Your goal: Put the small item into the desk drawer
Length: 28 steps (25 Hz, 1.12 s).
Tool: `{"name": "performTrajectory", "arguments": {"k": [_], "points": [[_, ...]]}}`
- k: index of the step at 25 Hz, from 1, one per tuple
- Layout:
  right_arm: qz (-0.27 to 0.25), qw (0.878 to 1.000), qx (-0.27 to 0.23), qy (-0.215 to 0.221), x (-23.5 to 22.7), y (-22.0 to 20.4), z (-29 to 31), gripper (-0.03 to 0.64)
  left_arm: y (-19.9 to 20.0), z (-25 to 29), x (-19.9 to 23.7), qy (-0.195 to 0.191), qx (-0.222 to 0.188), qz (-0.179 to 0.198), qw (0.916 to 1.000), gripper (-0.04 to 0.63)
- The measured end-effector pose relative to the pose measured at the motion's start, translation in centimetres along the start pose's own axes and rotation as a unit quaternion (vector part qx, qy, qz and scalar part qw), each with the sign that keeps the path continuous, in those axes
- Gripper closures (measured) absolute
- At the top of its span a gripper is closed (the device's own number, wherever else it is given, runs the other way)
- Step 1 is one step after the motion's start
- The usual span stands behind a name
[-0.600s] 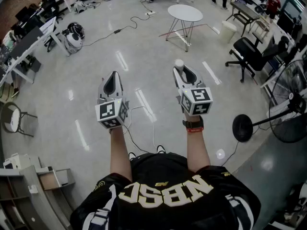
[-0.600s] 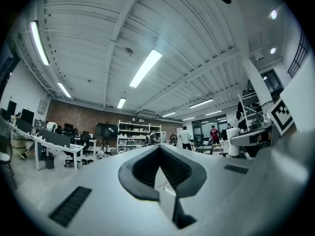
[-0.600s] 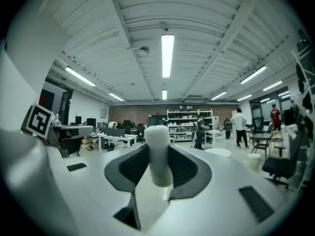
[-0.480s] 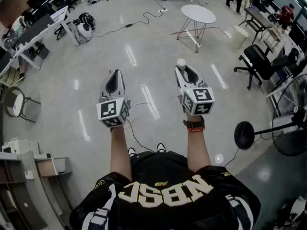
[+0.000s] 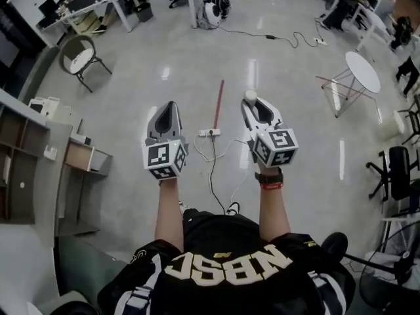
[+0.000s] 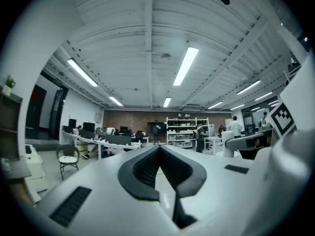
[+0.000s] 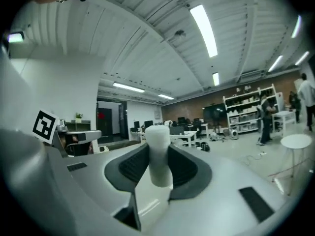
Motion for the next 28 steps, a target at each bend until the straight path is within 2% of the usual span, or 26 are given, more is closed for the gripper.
{"name": "performTrajectory", "arguments": {"k": [5,10,14,20,23,28], "points": [[-0.007,0.994,0.006,0.111,9.9,-0.8,8.9,0.488,0.9,-4.6,10.9,0.105,-0.009,0.004,0.9944,0.583],[-0.013,0.981,0.010,0.193,19.9,-0.9,15.0,0.486,2.0,-9.0,19.5,0.174,-0.019,0.016,0.9844,0.583],[-0.025,0.966,0.014,0.257,29.0,-0.8,19.5,0.486,3.4,-13.4,26.8,0.230,-0.032,0.024,0.9723,0.583],[-0.026,0.934,0.025,0.356,44.0,-2.3,24.6,0.485,4.6,-21.6,37.5,0.322,-0.041,0.035,0.9452,0.583],[-0.024,0.916,0.031,0.400,51.5,-3.5,25.6,0.485,4.6,-25.8,41.7,0.355,-0.041,0.035,0.9333,0.583],[-0.031,0.877,0.060,0.475,61.9,-6.1,26.1,0.485,3.4,-31.3,46.9,0.398,-0.032,0.025,0.9165,0.583]]}}
Point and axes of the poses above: the fingertips, and each gripper's own axes: z forward along the fingers, x to its left, y out of its top, the point moved 2 cm from there along -z, backward along the fingers, and after that the axes turned 2 degrees about -x, right-handed, at the moved point
